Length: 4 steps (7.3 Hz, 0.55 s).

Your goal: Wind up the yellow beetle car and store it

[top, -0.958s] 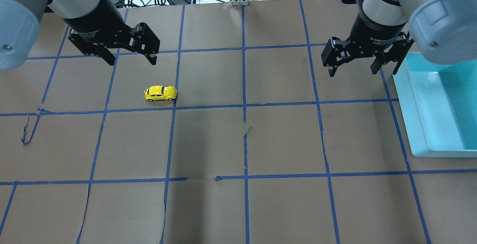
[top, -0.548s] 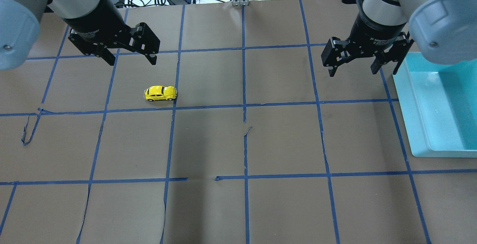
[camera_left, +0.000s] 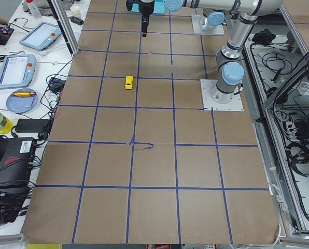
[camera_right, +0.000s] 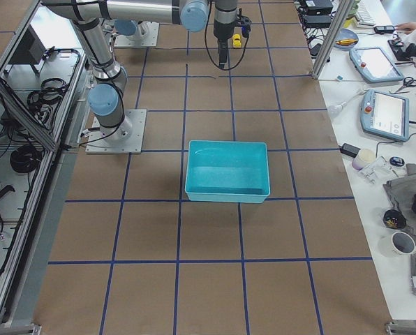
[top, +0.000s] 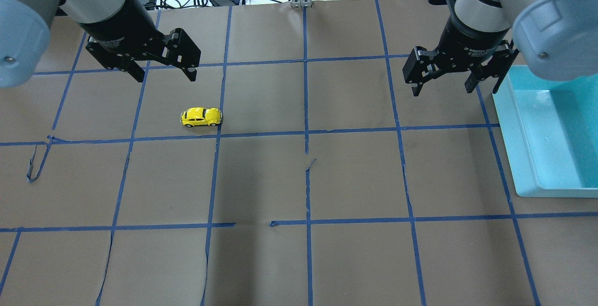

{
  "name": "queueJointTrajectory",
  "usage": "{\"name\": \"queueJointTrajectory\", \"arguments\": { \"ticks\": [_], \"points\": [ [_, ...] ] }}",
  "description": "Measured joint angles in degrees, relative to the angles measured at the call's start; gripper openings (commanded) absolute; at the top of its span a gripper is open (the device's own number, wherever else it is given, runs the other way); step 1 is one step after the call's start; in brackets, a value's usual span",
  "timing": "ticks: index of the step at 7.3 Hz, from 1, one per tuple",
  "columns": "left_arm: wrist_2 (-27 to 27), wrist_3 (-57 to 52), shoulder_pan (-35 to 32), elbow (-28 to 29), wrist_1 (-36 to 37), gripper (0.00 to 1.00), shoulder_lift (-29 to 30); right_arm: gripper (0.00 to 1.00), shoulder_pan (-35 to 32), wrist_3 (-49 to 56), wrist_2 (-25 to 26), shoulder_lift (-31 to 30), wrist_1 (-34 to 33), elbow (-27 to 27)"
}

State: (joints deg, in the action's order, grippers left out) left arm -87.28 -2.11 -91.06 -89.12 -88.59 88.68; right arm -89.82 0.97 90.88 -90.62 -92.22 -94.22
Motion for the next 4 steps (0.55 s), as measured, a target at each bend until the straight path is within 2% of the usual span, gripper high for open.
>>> {"name": "queueJointTrajectory", "arguments": {
  "ticks": [4],
  "points": [
    [0.0, -1.4, 0.3, 0.1, 1.7, 1.0, 2.2, 1.0, 0.0, 0.0, 0.0, 0.0, 0.0, 0.0]
  ]
}}
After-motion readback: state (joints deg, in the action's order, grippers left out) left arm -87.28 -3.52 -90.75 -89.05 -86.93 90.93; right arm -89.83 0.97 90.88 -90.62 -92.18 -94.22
